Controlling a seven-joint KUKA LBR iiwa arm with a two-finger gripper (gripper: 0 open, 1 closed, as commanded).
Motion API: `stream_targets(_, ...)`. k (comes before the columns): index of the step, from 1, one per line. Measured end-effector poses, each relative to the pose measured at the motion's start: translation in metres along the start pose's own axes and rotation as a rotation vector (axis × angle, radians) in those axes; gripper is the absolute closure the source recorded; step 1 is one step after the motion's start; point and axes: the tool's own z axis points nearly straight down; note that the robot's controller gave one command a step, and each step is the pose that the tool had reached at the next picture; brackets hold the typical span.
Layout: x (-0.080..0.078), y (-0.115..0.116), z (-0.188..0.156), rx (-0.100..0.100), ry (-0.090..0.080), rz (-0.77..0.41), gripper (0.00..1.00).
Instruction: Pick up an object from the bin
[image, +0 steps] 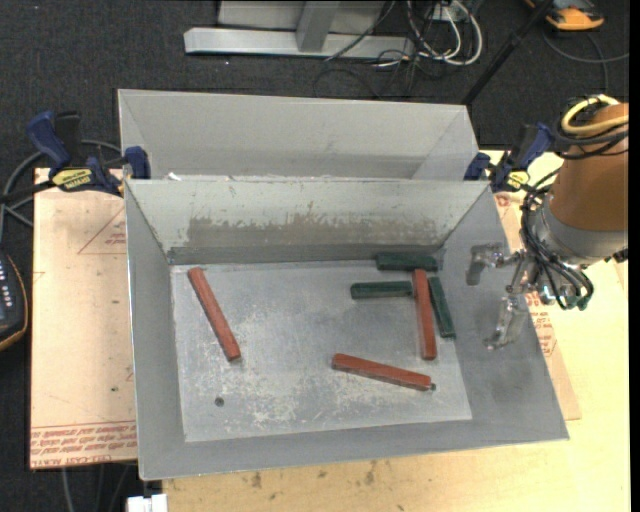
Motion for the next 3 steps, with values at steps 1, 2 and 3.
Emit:
stream_targets(1,-0.051,0.055,0.130,-0.002,-0.003,0.001,0.00)
stream_targets(2,-0.053,0.053,0.124,0.002,-0.011,0.003,1.00)
stream_targets(3,-0.043,0.058,0.059,0.003,-0.014,-0.096,1.00)
